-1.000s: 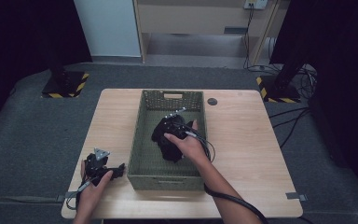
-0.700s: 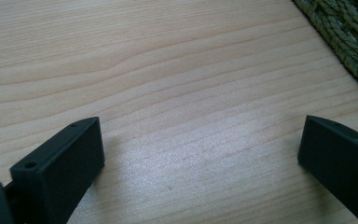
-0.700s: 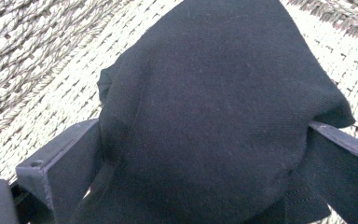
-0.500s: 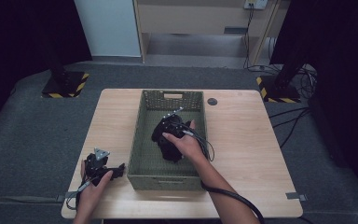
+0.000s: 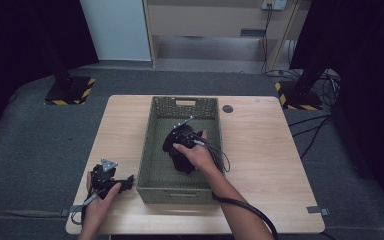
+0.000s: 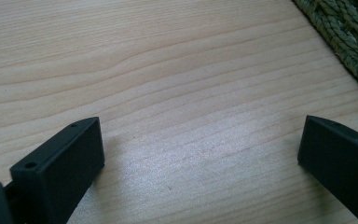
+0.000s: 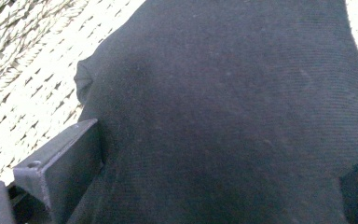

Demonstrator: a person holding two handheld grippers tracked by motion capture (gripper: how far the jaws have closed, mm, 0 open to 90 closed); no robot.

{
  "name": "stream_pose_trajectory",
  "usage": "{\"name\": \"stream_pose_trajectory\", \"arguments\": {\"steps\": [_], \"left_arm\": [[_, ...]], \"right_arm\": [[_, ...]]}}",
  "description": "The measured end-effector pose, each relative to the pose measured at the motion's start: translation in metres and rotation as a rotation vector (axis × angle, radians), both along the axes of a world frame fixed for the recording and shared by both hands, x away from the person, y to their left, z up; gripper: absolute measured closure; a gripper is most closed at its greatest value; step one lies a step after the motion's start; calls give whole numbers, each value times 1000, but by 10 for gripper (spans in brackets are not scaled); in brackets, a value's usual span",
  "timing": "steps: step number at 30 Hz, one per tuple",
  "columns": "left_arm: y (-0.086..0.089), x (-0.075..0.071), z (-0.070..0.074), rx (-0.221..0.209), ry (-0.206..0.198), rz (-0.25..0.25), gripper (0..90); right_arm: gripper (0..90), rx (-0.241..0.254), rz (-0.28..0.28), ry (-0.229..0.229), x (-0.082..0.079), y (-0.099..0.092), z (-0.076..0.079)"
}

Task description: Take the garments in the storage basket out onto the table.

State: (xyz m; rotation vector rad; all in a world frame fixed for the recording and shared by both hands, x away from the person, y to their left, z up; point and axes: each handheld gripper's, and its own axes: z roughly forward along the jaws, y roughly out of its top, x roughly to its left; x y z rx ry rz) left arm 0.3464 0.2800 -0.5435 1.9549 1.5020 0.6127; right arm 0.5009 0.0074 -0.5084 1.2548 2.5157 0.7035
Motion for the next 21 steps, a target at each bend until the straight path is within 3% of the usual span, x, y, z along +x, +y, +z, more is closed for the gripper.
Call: {"name": "stream_pose_trajectory", "arguments": {"steps": [15,19,21], "left_arm": [[0,0,0,0,0,0,0],[0,0,0,1,1,-1,0],[0,0,0,1,1,-1,0]], "right_arm": [[35,2,-14,38,8,-3,-11],[83,6,-16,37,8,-4,-10],[187,8,-15,33,7,-5,-6]]}}
